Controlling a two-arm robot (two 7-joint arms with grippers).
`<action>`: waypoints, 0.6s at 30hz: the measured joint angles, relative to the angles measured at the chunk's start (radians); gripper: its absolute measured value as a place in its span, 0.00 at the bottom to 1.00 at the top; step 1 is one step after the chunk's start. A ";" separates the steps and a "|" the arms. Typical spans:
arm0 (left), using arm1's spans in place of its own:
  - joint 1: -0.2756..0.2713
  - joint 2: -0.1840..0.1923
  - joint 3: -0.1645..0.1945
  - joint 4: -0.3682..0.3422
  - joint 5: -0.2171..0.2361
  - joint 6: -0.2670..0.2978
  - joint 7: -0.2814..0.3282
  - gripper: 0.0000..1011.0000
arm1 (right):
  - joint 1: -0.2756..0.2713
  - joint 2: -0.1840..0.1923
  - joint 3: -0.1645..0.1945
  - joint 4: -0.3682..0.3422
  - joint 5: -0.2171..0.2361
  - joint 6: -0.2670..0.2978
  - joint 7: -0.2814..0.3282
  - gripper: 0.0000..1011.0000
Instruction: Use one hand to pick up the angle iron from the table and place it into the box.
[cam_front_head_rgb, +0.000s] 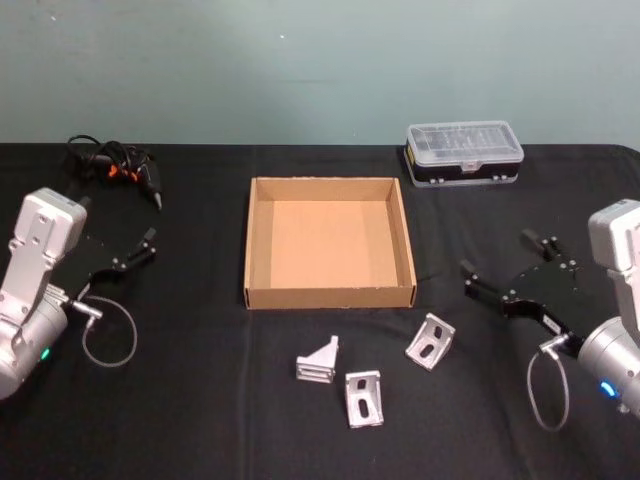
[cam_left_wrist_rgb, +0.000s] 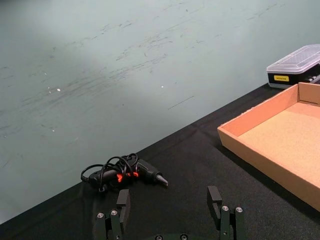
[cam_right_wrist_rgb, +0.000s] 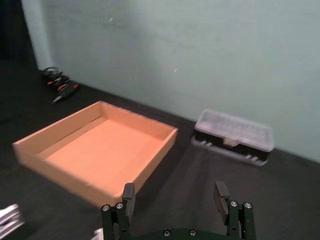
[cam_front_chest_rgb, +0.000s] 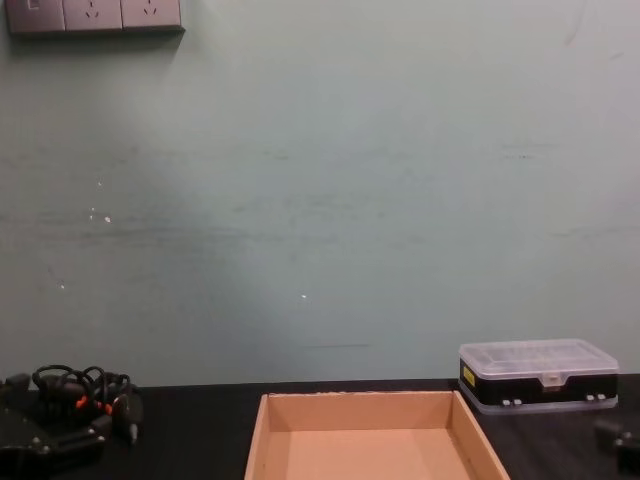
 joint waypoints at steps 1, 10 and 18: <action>0.000 0.000 0.000 0.000 0.000 0.000 0.000 1.00 | -0.005 0.003 0.001 -0.016 0.012 0.032 0.011 0.99; 0.000 0.000 0.000 0.000 0.000 0.000 0.000 1.00 | -0.001 0.009 -0.010 -0.053 0.069 0.188 0.103 0.99; 0.000 0.000 0.000 0.000 0.000 0.000 0.000 1.00 | 0.025 0.005 -0.035 -0.042 0.053 0.266 0.156 0.99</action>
